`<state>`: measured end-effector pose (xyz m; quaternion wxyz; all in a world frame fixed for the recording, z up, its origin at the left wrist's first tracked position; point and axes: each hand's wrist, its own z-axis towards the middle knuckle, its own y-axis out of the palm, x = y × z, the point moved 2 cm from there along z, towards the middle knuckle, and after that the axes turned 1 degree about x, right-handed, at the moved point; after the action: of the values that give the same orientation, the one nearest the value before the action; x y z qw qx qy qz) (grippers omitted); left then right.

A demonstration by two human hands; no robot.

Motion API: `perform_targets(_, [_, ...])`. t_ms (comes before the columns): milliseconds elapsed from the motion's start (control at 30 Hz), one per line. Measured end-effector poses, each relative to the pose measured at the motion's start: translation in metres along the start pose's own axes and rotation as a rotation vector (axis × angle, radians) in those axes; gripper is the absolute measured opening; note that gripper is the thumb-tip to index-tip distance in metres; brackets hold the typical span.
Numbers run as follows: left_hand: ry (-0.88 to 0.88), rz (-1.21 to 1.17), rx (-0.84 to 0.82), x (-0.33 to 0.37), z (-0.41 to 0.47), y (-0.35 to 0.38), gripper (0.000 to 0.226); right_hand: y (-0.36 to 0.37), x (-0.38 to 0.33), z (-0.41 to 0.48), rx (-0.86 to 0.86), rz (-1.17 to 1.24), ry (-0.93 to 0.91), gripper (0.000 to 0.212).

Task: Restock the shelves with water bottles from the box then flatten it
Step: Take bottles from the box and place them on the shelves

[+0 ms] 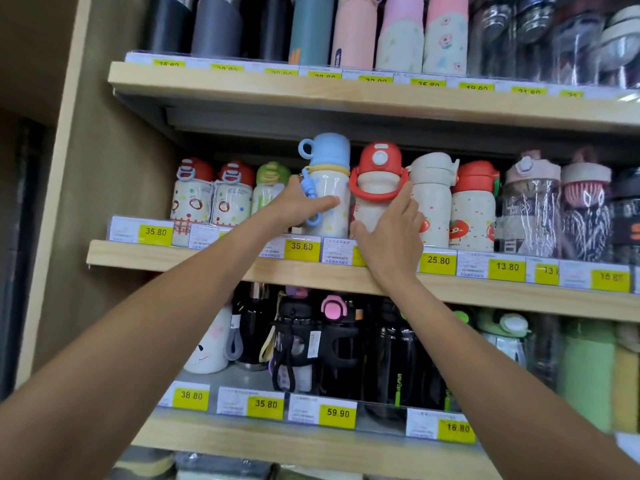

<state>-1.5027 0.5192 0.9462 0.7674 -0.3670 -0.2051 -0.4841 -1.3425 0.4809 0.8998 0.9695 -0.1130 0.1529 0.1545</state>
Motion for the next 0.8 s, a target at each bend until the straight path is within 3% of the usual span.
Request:
perform_targets(67, [-0.015, -0.008, -0.03, 0.0, 0.0, -0.002, 0.082, 0.001, 0.001, -0.001, -0.002, 0.004, -0.006, 0.095])
perform_targets(133, [-0.032, 0.002, -0.05, -0.001, 0.002, -0.005, 0.038, 0.001, 0.001, -0.001, -0.007, 0.007, -0.01, 0.094])
perform_targets(167, [-0.024, 0.001, -0.06, -0.001, 0.003, -0.006, 0.031, 0.0, 0.001, -0.001, -0.01, 0.007, -0.011, 0.094])
perform_targets(367, [-0.078, 0.084, 0.015, -0.001, -0.004, -0.008, 0.045, 0.0, 0.001, 0.001, -0.021, 0.031, -0.005, 0.094])
perform_targets(433, [-0.095, 0.142, 0.104, -0.001, -0.014, -0.005, 0.048, -0.002, 0.002, 0.003, -0.065, 0.073, 0.007, 0.094])
perform_targets(500, [-0.108, 0.21, 0.247, 0.0, -0.027, -0.001, 0.069, -0.005, 0.005, 0.006, -0.129, 0.161, -0.001, 0.092])
perform_targets(600, [-0.028, 0.323, 0.394, 0.004, -0.054, 0.013, 0.074, -0.02, 0.015, 0.002, -0.22, 0.305, -0.035, 0.074])
perform_targets(800, [0.019, 0.324, 0.322, 0.027, -0.116, 0.079, 0.064, -0.082, 0.07, -0.021, -0.314, 0.436, -0.029, 0.037])
